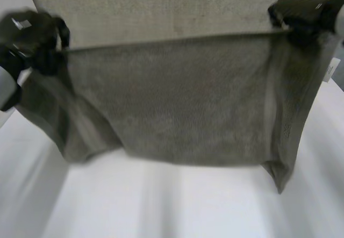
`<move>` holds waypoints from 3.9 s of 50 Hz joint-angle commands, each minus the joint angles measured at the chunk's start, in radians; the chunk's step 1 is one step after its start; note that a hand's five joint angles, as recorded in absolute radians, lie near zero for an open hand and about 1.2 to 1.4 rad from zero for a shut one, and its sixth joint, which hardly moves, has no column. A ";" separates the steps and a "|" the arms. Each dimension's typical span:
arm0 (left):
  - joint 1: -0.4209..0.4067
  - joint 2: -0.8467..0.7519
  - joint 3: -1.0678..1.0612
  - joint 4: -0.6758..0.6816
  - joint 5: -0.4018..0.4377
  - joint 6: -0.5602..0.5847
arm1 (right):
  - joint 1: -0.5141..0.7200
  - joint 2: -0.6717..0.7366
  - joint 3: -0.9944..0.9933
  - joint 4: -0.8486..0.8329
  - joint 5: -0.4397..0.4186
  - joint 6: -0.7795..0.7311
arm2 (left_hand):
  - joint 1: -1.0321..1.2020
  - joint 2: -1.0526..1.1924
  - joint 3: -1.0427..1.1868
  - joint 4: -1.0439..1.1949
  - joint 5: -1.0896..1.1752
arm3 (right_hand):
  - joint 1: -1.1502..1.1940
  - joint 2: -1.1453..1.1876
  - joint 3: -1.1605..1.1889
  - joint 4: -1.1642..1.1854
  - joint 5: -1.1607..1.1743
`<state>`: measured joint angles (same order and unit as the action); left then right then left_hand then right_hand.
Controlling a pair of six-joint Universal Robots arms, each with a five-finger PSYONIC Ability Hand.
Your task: Fold the towel.
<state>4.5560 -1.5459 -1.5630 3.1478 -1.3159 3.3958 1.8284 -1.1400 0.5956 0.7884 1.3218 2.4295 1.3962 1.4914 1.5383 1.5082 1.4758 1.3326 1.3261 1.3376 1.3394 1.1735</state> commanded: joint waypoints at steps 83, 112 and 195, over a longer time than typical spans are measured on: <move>0.015 -0.367 -0.132 0.586 0.000 0.076 | 0.078 0.039 0.447 -0.566 0.046 0.091 | 0.000 -0.095 -0.142 -0.112 -0.254 | 0.064 0.070 0.059 0.057 0.048; 0.006 -0.255 -0.223 0.342 0.113 0.223 | 0.026 0.045 0.444 -0.215 0.028 -0.127 | 0.000 -0.095 -0.142 -0.112 -0.254 | 0.064 0.070 0.059 0.057 0.048; -0.077 -0.247 -0.072 0.329 -0.151 -0.144 | 0.069 -0.027 0.730 -0.831 0.091 0.229 | -1.192 -1.287 -1.334 -1.304 -1.446 | -1.158 -1.152 -1.163 -1.165 -1.173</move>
<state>4.4703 -1.8698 -1.4705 3.3837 -1.4740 3.2685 1.9187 -1.0883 1.0968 0.0593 1.4086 2.6605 0.2679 0.2649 0.2565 0.2634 0.2299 0.2307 0.2423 0.2423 0.2536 0.0590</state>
